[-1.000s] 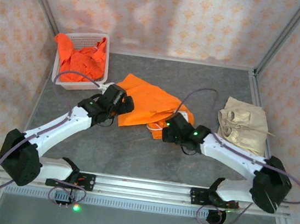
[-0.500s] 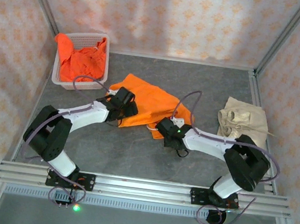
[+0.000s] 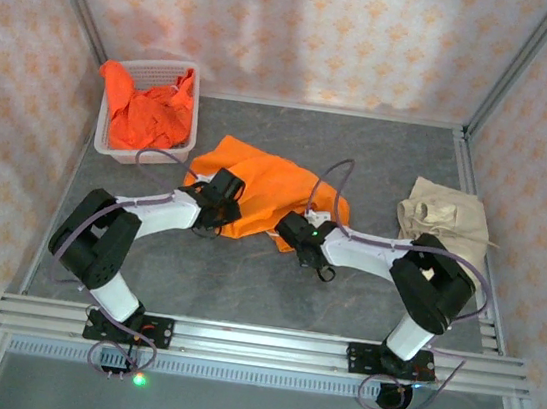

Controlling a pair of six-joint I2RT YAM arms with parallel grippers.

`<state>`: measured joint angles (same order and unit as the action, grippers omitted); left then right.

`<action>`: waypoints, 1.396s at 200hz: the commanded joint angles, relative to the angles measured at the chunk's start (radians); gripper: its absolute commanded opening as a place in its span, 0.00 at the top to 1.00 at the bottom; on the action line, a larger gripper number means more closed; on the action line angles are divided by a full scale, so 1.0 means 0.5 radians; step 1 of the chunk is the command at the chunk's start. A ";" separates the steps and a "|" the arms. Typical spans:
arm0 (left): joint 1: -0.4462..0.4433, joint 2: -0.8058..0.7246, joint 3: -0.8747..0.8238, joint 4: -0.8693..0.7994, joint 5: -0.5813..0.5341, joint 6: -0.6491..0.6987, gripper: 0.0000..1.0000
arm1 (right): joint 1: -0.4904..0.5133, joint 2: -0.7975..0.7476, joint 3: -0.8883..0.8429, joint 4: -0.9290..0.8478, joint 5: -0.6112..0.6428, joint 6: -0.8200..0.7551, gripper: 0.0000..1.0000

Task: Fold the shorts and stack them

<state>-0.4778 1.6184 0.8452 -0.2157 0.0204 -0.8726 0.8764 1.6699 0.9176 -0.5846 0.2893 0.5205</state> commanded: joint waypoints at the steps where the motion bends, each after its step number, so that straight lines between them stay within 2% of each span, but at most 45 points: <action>1: 0.004 -0.164 0.125 -0.157 -0.124 0.046 1.00 | 0.001 -0.073 0.071 -0.148 0.222 -0.034 0.96; 13: 0.002 -0.247 0.206 -0.251 -0.165 0.082 1.00 | 0.002 -0.128 0.089 -0.197 0.274 -0.072 1.00; 73: 0.054 -0.555 0.819 -0.691 -0.326 0.298 1.00 | -0.031 -0.532 0.380 -0.521 0.631 -0.447 1.00; 112: 0.126 -0.623 1.310 -0.899 -0.385 0.428 1.00 | -0.046 -0.889 0.635 -0.542 0.691 -0.776 1.00; 137: 0.146 -0.625 1.644 -0.989 -0.425 0.513 1.00 | -0.044 -1.105 0.771 -0.479 0.528 -0.984 1.00; 172: 0.149 -0.608 2.113 -1.106 -0.476 0.626 1.00 | -0.044 -1.297 0.950 -0.443 0.177 -1.158 1.00; 240: 0.151 -0.445 3.009 -1.321 -0.650 0.883 1.00 | -0.038 -1.381 1.284 -0.325 -0.482 -1.154 1.00; 260: 0.152 -0.357 3.248 -1.366 -0.668 0.926 1.00 | -0.038 -1.387 1.324 -0.279 -0.523 -1.114 1.00; 279: 0.152 -0.318 3.293 -1.336 -0.652 0.940 1.00 | -0.039 -1.389 1.326 -0.294 -0.433 -1.069 1.00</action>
<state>-0.4107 1.4288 2.4474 -0.8570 -0.2527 -0.4549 0.8585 0.9913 1.5517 -0.7609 0.0696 -0.0483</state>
